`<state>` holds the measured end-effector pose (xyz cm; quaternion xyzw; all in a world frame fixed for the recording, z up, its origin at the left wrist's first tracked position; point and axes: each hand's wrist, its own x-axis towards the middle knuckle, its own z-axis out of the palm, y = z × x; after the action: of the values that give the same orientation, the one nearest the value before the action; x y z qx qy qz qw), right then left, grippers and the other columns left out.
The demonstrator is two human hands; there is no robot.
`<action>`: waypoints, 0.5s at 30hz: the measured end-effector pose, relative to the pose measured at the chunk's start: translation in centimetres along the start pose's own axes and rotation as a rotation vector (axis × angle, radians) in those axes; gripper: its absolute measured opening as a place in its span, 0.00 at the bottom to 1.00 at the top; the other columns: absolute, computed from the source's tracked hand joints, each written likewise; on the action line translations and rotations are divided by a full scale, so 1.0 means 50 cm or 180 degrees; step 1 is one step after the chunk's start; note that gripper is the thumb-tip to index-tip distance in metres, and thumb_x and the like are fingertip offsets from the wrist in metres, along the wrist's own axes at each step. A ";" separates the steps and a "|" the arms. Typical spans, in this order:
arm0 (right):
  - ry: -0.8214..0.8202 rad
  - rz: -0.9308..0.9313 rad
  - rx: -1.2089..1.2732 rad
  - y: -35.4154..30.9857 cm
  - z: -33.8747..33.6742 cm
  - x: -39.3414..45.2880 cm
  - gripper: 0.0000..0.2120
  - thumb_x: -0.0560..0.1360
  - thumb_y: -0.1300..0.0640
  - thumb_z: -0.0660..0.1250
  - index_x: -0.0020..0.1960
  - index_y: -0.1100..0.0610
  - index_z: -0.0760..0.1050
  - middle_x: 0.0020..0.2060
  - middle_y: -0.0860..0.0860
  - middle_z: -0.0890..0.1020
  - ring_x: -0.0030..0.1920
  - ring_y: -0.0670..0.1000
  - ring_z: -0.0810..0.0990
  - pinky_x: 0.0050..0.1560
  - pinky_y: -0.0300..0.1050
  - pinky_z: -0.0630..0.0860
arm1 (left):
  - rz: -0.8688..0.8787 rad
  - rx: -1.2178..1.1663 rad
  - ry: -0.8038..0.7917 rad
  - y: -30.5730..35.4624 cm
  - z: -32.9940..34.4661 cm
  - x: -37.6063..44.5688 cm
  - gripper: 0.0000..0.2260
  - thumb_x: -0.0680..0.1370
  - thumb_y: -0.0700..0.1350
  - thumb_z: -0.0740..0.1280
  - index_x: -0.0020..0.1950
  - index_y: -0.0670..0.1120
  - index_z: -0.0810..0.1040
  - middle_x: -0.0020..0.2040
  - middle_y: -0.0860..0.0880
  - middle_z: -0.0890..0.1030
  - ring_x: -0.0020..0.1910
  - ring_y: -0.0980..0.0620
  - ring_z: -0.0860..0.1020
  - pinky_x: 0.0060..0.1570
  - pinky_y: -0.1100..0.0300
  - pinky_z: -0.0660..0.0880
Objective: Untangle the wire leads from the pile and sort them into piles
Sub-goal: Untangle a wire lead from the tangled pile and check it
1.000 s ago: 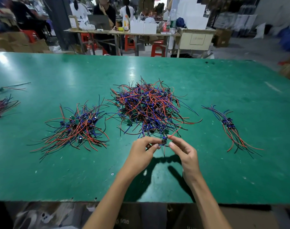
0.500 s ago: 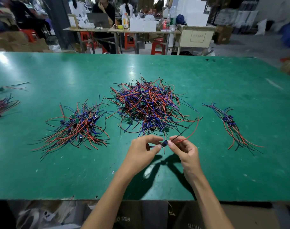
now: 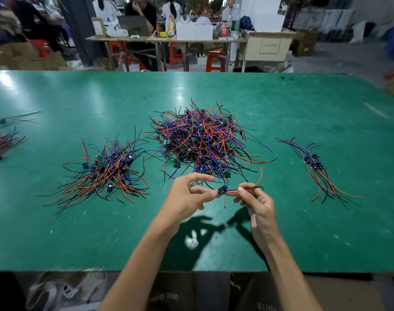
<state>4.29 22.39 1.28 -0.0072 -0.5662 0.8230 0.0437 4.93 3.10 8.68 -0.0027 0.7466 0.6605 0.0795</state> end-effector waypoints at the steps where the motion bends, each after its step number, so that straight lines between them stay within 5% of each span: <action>1: 0.0064 0.0038 0.0080 0.001 -0.002 0.001 0.13 0.67 0.47 0.78 0.48 0.51 0.84 0.45 0.59 0.87 0.40 0.49 0.80 0.46 0.40 0.74 | -0.0046 0.0083 0.0034 0.002 -0.008 0.003 0.12 0.76 0.38 0.75 0.57 0.48 0.81 0.41 0.48 0.87 0.26 0.61 0.75 0.29 0.69 0.72; 7: 0.0444 -0.0037 0.0196 0.007 0.010 0.005 0.14 0.69 0.51 0.77 0.51 0.56 0.84 0.43 0.53 0.87 0.40 0.45 0.83 0.45 0.34 0.77 | -0.0388 0.0503 0.0058 -0.018 -0.036 0.028 0.15 0.76 0.40 0.74 0.61 0.50 0.79 0.40 0.53 0.87 0.40 0.63 0.84 0.48 0.61 0.74; 12: 0.0525 -0.0154 -0.0048 0.015 0.019 0.009 0.10 0.71 0.54 0.75 0.51 0.56 0.84 0.42 0.54 0.88 0.42 0.45 0.84 0.44 0.34 0.78 | -0.0611 0.0860 -0.0432 -0.031 -0.044 0.038 0.14 0.78 0.40 0.72 0.63 0.50 0.79 0.48 0.50 0.87 0.38 0.59 0.82 0.41 0.67 0.75; 15: 0.0472 -0.0164 -0.0129 0.017 0.012 0.011 0.07 0.72 0.53 0.74 0.48 0.53 0.85 0.39 0.49 0.86 0.40 0.43 0.82 0.44 0.33 0.77 | -0.0630 0.0872 -0.0830 -0.019 -0.051 0.037 0.11 0.82 0.49 0.67 0.64 0.51 0.79 0.49 0.52 0.86 0.39 0.56 0.82 0.41 0.67 0.75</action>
<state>3.67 21.57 0.75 -0.0544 -0.5780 0.8072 0.1065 2.93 0.65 7.84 0.0203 0.8089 0.5365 0.2394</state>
